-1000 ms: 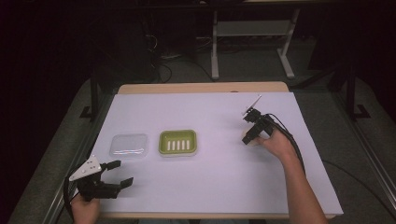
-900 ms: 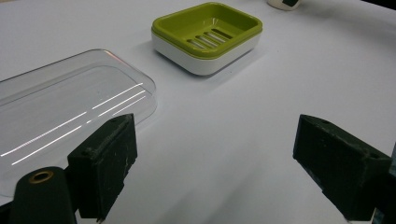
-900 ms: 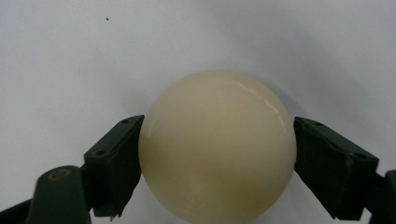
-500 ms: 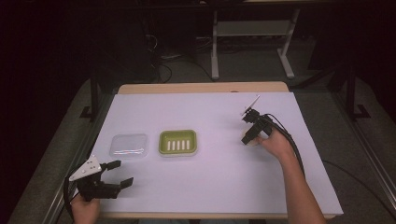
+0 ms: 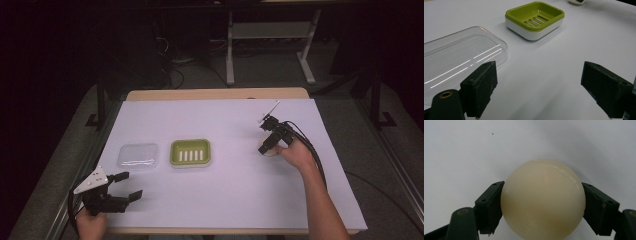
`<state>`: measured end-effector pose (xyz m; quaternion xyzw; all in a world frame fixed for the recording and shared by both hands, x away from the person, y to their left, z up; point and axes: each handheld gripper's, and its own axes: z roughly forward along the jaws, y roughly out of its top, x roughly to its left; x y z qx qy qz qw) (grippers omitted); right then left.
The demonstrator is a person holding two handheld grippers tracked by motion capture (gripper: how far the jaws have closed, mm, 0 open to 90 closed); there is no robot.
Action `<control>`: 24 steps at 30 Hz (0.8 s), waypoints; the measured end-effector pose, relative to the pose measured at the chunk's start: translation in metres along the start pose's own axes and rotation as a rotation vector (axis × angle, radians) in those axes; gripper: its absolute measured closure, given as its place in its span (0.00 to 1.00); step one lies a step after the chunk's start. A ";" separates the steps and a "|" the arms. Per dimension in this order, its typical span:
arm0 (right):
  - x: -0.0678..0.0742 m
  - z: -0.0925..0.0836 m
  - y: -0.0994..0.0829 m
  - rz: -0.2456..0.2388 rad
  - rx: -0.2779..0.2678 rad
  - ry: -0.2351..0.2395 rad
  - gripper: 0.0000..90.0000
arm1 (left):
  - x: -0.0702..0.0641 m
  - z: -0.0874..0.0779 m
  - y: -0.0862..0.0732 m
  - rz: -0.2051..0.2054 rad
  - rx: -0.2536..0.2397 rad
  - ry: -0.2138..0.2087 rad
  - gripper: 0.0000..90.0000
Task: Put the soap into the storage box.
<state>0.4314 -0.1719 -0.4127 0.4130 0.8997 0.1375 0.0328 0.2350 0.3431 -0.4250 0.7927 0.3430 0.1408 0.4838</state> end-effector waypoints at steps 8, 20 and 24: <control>0.000 -0.006 -0.003 0.011 -0.010 0.015 0.27 | 0.000 0.000 0.000 -0.001 -0.002 0.001 0.14; 0.007 -0.027 0.005 -0.020 -0.048 0.028 0.27 | 0.000 0.000 0.000 -0.001 -0.003 0.000 0.14; 0.013 -0.032 0.010 -0.040 -0.055 0.031 0.27 | 0.000 0.000 0.000 -0.002 -0.003 0.002 0.14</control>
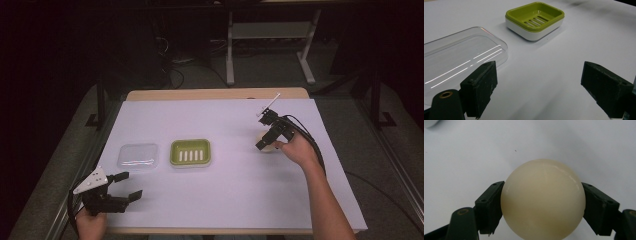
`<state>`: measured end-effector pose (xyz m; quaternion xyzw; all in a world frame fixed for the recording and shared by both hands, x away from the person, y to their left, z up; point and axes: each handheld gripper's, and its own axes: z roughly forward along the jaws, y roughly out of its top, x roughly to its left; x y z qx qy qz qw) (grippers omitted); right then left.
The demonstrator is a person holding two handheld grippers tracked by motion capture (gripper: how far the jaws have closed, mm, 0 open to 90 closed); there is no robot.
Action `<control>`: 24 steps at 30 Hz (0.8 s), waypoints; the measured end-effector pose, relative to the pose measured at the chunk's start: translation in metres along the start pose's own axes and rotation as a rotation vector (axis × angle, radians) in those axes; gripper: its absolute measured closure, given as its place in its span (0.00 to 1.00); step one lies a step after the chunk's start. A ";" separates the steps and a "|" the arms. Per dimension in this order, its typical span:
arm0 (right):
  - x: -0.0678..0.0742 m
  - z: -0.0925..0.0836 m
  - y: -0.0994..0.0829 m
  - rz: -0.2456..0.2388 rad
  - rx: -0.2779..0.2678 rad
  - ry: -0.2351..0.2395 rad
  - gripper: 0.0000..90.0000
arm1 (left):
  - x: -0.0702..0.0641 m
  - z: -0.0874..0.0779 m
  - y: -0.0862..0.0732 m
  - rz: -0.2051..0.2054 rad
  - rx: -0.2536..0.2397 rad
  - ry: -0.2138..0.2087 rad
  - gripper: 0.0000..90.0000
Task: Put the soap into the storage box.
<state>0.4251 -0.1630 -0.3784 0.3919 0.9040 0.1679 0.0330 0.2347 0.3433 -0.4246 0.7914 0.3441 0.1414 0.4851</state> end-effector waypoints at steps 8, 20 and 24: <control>0.011 -0.009 0.012 -0.039 -0.019 0.011 0.27 | 0.000 0.000 0.000 0.000 0.000 0.001 0.14; 0.025 -0.016 0.028 -0.081 -0.035 0.032 0.27 | 0.000 0.000 0.000 -0.004 -0.005 0.000 0.14; 0.029 -0.017 0.033 -0.097 -0.039 0.038 0.27 | 0.000 -0.001 0.000 -0.003 -0.004 0.000 0.14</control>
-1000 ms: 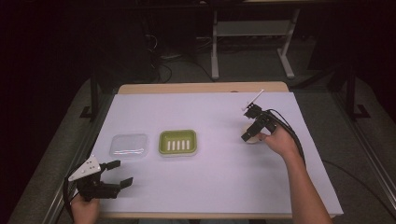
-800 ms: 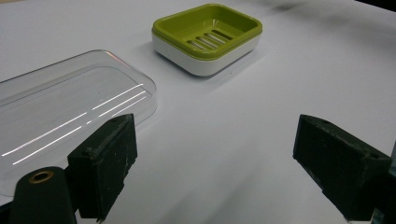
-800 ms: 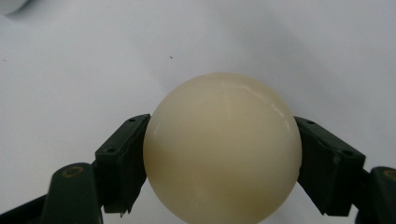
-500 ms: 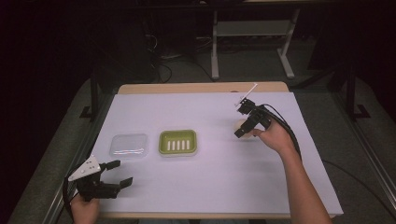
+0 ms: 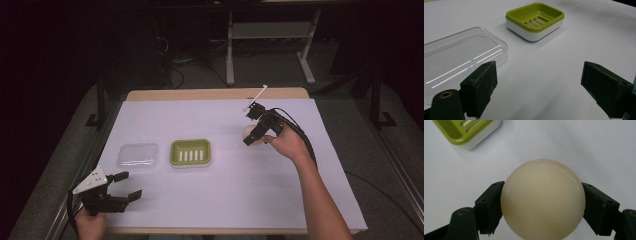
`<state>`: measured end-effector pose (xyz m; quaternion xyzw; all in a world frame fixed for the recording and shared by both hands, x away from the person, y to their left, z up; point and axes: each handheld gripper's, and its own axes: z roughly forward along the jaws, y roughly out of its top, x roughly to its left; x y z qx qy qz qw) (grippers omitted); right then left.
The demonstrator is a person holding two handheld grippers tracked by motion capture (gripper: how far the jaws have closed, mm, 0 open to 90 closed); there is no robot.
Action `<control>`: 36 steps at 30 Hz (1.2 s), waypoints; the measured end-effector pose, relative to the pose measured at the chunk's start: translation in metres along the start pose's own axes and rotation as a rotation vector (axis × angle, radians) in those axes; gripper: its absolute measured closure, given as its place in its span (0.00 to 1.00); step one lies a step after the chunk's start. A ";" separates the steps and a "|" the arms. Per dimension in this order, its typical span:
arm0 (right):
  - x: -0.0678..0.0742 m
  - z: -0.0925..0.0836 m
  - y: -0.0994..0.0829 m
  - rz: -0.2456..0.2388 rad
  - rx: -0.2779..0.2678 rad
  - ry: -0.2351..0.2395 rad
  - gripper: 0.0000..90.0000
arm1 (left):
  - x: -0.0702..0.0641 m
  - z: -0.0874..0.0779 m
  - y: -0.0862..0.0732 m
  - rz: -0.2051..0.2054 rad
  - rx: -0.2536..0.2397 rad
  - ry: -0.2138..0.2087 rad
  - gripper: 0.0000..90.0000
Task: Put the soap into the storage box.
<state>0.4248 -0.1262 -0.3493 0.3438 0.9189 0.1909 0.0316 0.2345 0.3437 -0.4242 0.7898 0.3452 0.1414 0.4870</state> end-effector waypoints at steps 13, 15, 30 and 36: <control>0.010 -0.003 0.016 -0.039 -0.008 0.014 0.27 | 0.000 0.000 0.000 -0.002 -0.005 -0.002 0.14; 0.012 -0.003 0.019 -0.049 -0.007 0.015 0.27 | 0.000 0.000 0.000 -0.004 -0.006 -0.002 0.14; 0.023 0.003 0.033 -0.078 -0.003 0.030 0.27 | 0.000 -0.001 0.000 -0.004 -0.007 -0.004 0.14; 0.031 0.004 0.042 -0.101 -0.007 0.038 0.26 | 0.000 -0.002 0.000 -0.010 -0.010 0.001 0.14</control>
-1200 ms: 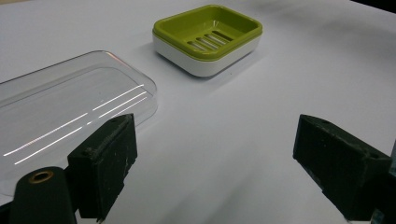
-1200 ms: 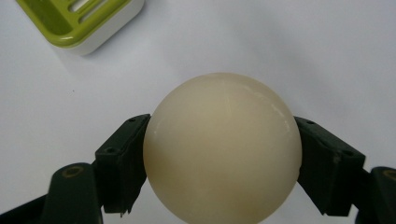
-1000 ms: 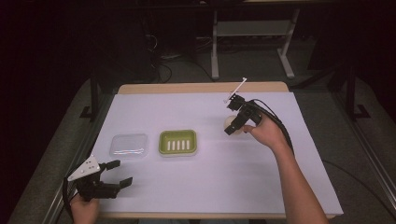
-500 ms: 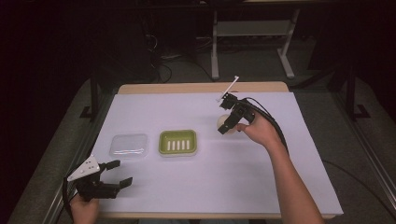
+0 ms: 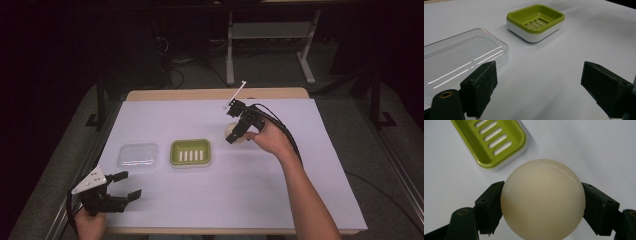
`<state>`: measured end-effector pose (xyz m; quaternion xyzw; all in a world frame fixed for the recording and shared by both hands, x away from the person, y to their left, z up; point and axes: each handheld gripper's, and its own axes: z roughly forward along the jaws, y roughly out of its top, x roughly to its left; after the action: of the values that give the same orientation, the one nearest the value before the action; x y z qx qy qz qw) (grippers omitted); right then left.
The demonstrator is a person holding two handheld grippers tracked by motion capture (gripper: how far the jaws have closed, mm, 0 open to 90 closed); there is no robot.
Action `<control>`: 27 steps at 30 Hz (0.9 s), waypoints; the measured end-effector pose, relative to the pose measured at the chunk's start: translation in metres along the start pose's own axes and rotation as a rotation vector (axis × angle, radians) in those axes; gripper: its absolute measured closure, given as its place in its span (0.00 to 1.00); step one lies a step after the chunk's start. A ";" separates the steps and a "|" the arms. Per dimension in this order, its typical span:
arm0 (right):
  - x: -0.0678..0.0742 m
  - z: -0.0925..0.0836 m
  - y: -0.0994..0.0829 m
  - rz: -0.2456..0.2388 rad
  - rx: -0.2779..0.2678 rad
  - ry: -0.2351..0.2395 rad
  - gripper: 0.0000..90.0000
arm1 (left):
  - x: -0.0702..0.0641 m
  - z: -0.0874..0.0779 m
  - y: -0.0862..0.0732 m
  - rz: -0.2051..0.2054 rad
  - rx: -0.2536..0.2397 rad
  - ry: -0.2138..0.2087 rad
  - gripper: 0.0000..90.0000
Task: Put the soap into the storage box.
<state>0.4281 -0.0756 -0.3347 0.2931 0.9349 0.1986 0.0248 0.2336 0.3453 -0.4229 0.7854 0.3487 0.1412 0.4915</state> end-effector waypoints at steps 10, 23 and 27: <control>0.009 0.003 0.015 -0.035 -0.021 0.028 0.26 | 0.001 0.000 0.000 0.005 0.000 0.003 0.14; 0.022 0.006 0.035 -0.079 -0.013 0.027 0.26 | 0.001 -0.001 0.000 0.007 -0.001 0.004 0.14; 0.027 0.008 0.041 -0.089 -0.015 0.037 0.26 | 0.001 -0.001 0.000 0.000 -0.007 0.003 0.14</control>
<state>0.4296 -0.0272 -0.3246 0.2473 0.9458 0.2096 0.0188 0.2338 0.3462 -0.4227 0.7835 0.3492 0.1436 0.4935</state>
